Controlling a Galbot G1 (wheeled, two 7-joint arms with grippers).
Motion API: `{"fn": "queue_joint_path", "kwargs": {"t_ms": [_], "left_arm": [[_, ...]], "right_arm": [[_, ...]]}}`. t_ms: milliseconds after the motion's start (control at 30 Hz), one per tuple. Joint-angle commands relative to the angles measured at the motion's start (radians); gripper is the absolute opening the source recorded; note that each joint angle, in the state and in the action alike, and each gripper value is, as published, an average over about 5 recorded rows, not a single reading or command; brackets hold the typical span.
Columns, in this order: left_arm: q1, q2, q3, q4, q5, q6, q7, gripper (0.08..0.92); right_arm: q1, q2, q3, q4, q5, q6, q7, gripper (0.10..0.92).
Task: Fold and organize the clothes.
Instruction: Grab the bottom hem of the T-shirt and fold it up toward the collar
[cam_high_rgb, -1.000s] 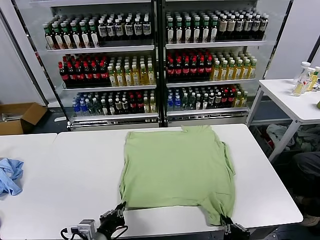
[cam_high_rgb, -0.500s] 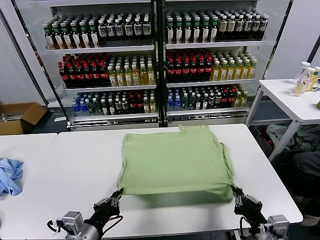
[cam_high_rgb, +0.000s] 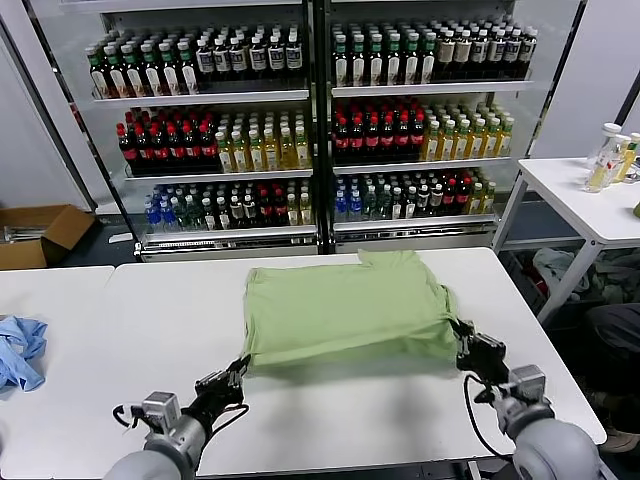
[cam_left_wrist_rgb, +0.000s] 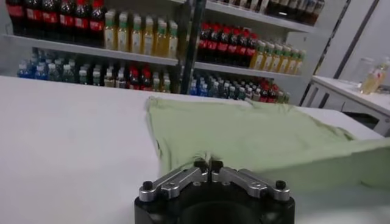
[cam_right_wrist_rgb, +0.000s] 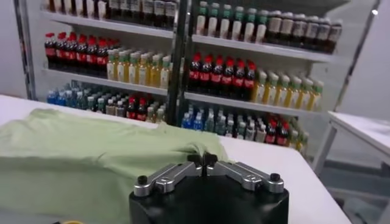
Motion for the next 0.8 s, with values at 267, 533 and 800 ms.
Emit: {"fn": "queue_joint_path", "kwargs": {"t_ms": [267, 533, 800], "left_arm": [[-0.244, 0.004, 0.114, 0.252, 0.014, -0.040, -0.004, 0.111], [-0.254, -0.021, 0.126, 0.273, 0.037, -0.046, -0.006, 0.114], [-0.187, -0.049, 0.090, 0.210, 0.078, -0.058, -0.035, 0.279]], "right_arm": [[0.190, 0.005, -0.142, -0.174, -0.109, 0.014, -0.020, 0.118], [0.187, 0.038, -0.158, -0.183, -0.150, -0.016, -0.022, 0.192], [0.083, 0.044, -0.089, -0.115, -0.152, 0.019, -0.004, 0.426]]}}
